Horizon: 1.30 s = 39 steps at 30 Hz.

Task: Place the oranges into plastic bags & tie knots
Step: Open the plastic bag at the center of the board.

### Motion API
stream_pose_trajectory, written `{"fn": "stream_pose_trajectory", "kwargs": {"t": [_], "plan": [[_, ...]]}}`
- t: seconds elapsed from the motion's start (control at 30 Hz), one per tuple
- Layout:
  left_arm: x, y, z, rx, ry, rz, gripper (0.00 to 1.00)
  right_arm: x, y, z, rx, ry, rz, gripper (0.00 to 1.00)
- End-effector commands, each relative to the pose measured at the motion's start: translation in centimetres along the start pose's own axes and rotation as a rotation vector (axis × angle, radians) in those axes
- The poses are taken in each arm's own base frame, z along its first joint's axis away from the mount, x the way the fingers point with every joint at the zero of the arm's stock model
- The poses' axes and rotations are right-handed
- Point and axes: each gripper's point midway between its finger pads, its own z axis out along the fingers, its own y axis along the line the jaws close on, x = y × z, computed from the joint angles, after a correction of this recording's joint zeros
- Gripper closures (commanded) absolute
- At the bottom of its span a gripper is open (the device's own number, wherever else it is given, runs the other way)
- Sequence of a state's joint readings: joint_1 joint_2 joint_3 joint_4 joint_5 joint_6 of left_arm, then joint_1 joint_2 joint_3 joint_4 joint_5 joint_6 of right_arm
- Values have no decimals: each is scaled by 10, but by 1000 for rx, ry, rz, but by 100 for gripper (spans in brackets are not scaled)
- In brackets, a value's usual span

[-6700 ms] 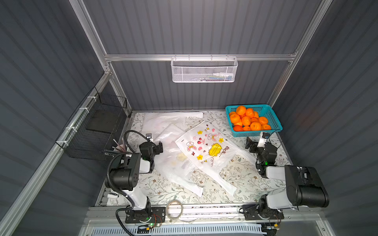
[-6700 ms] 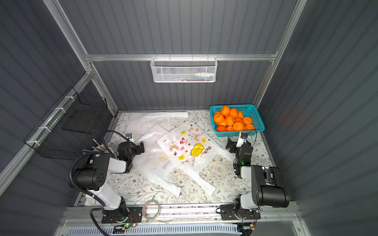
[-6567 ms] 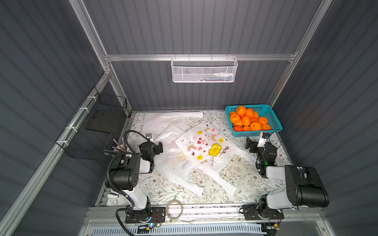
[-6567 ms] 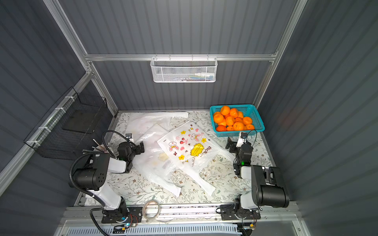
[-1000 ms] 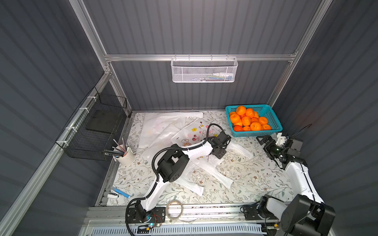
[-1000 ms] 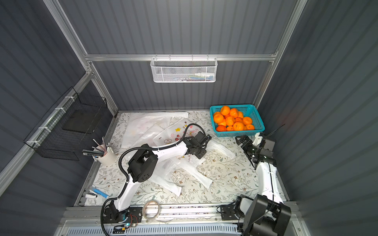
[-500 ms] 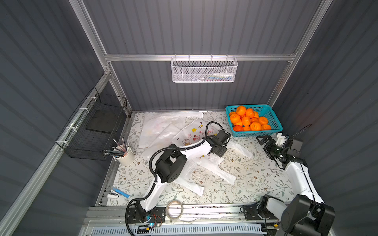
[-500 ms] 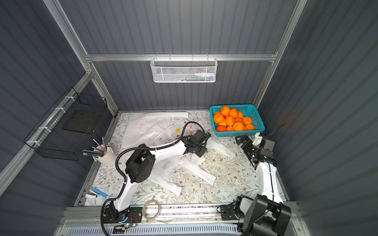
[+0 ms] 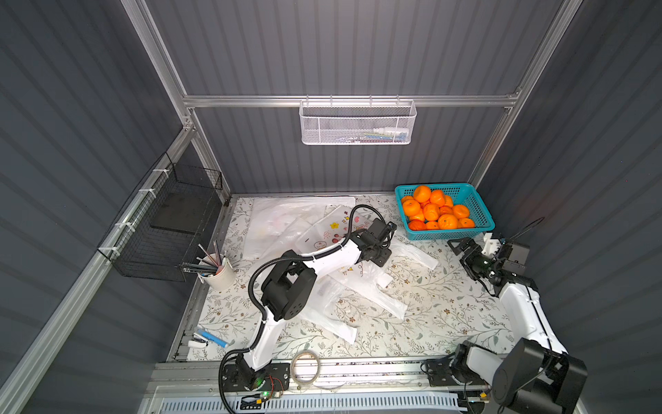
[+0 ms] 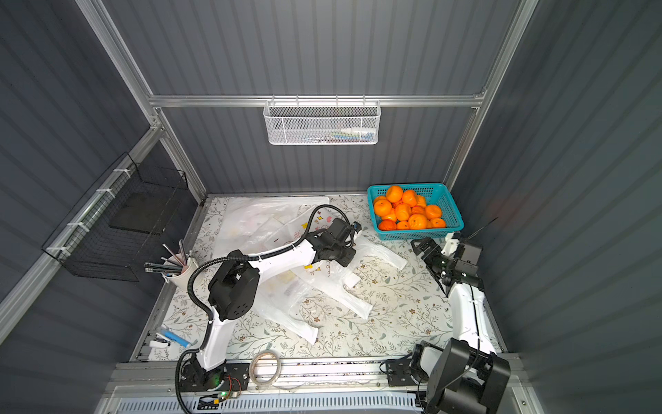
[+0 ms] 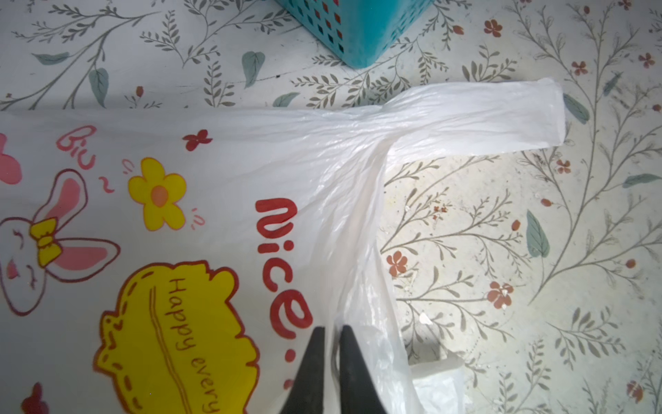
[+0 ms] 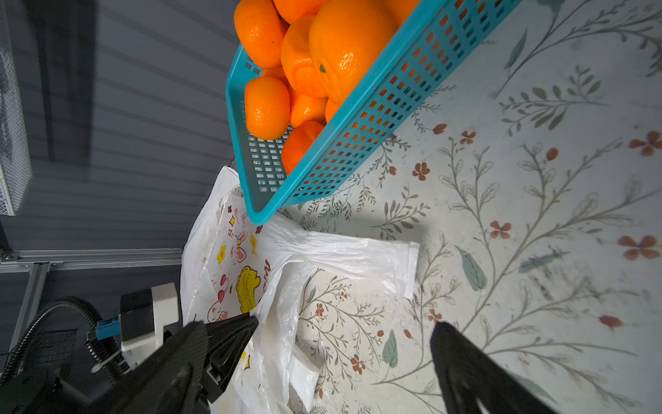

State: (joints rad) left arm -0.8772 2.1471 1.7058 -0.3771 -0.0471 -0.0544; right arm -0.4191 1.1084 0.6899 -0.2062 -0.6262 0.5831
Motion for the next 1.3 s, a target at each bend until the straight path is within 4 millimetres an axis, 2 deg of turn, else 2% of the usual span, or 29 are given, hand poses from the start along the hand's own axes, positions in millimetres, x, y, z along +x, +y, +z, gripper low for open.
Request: {"fn": "stream_pose_trajectory", "kwargs": {"t": [0.0,0.1,0.3,0.4,0.5,0.63,0.8,0.87,1.03,1.13,1.27], "plan": [[6,-3,2,12,15,-4,100,2,0,0,-5,12,-6,1],[6,0,2,-2,19,3,100,2,1,-1,-4,11,-8,1],[1,-3,-10,10,-3,3,100,5,4,1,-29,27,-5,1],[-6,-1,-22,11,-34,-13,100,15,19,8,-125,91,29,1],[-15,-2,-35,27,-79,-29,100,34,46,19,-262,184,94,4],[-22,-9,-42,70,-103,-35,100,69,85,46,-400,304,198,8],[-23,-11,-47,80,-116,-40,100,95,111,84,-511,384,376,14],[-22,-12,-47,88,-116,-40,100,102,112,101,-517,417,421,1],[-19,-13,-47,96,-113,-45,100,112,98,128,-467,402,465,1],[-18,-13,-49,96,-112,-48,100,117,97,130,-408,395,418,1],[-18,-13,-50,98,-118,-43,100,112,101,130,-385,378,390,1]]}}
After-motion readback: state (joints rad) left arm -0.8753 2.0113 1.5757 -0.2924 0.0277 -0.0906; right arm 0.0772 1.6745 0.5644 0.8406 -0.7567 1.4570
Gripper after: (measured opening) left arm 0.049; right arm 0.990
